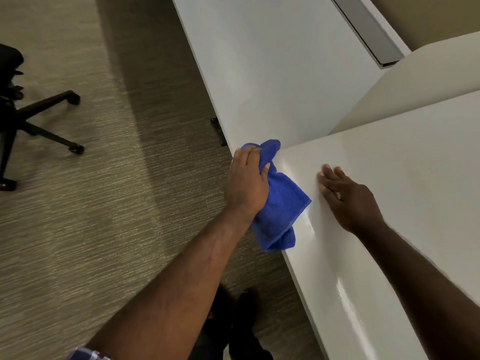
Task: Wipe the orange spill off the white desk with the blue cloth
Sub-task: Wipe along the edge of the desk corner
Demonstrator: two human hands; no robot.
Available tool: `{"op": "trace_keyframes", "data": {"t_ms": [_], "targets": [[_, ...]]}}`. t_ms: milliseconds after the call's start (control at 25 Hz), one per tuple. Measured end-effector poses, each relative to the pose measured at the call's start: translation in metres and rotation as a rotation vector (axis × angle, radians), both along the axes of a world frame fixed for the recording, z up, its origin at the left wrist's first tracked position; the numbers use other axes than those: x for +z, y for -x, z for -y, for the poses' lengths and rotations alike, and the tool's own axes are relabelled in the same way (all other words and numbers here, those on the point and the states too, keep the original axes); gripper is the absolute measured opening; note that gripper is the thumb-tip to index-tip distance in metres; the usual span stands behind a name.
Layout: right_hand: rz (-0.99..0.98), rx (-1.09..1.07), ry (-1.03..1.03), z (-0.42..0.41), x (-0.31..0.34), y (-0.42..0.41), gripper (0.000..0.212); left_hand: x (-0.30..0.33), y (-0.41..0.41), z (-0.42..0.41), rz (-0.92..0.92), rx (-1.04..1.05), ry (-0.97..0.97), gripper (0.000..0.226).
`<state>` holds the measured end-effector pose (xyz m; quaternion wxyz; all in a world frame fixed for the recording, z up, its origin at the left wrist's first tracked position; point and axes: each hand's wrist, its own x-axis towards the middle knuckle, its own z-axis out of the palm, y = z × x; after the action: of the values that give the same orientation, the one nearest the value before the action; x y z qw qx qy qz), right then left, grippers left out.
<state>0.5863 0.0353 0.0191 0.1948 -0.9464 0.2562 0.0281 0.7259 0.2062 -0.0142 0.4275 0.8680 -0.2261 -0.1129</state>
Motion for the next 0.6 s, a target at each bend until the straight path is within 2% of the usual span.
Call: {"op": "trace_keyframes", "data": {"t_ms": [120, 200, 320, 480, 600], "targets": [[-0.034, 0.028, -0.016, 0.0, 0.002, 0.001, 0.04, 0.001, 0.01, -0.004, 0.231, -0.166, -0.318, 0.05], [-0.073, 0.065, -0.038, 0.004, 0.004, 0.002, 0.041, 0.001, 0.023, -0.007, 0.32, -0.222, -0.423, 0.054], [-0.056, 0.071, -0.125, 0.009, 0.008, 0.007, 0.042, 0.003, 0.045, -0.009, 0.359, -0.276, -0.459, 0.056], [0.198, -0.073, -0.202, 0.007, 0.012, 0.026, 0.039, 0.005, 0.082, -0.003, 0.333, -0.314, -0.46, 0.057], [0.318, -0.15, -0.224, 0.007, 0.016, 0.039, 0.038, 0.009, 0.108, 0.012, 0.292, -0.338, -0.451, 0.058]]}}
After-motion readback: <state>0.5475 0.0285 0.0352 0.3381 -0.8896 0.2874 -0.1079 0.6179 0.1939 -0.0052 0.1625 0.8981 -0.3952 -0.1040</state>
